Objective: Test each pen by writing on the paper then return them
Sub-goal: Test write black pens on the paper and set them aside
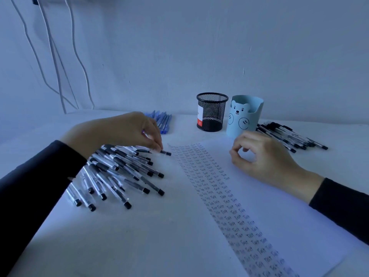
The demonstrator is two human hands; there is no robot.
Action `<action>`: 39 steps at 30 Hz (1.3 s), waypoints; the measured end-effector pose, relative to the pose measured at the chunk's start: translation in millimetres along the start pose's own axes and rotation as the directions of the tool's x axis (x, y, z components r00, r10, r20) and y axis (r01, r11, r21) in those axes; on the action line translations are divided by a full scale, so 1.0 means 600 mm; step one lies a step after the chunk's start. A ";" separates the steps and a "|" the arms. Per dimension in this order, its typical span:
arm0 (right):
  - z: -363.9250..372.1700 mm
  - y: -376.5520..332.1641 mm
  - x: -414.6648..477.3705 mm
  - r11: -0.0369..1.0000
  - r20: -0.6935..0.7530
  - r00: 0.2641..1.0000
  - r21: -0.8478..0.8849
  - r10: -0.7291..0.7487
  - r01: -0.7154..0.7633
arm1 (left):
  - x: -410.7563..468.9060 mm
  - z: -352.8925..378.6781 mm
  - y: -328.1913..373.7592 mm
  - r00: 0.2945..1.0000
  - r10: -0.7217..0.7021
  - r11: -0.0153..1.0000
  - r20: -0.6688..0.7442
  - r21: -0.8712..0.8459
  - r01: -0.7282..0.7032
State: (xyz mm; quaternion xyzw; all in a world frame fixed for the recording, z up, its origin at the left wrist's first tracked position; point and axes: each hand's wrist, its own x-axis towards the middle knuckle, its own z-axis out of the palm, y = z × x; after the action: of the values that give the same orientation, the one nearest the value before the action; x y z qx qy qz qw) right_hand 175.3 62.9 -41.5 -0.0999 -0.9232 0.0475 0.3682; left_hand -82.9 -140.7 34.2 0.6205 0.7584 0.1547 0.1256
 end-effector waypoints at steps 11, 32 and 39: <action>0.002 0.004 0.002 0.999 0.004 0.999 0.012 0.050 -0.050 | 0.043 0.126 0.065 0.875 0.338 0.935 -0.346 0.017 -0.355; -0.039 -0.002 0.046 0.220 0.414 0.785 0.804 0.460 -0.553 | 0.054 0.126 0.036 0.795 0.088 0.991 -0.600 -0.027 -0.130; -0.074 0.007 0.058 -0.279 0.601 0.653 0.796 0.460 -0.537 | 0.046 0.133 0.052 0.909 0.292 0.955 -0.298 0.042 -0.293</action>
State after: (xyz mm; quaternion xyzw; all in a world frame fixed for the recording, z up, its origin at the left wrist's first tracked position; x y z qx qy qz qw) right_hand 181.7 75.6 13.2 -0.1908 -0.4898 0.8151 0.2436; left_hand -29.9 -101.6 -27.2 0.6960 0.6669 0.2657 -0.0147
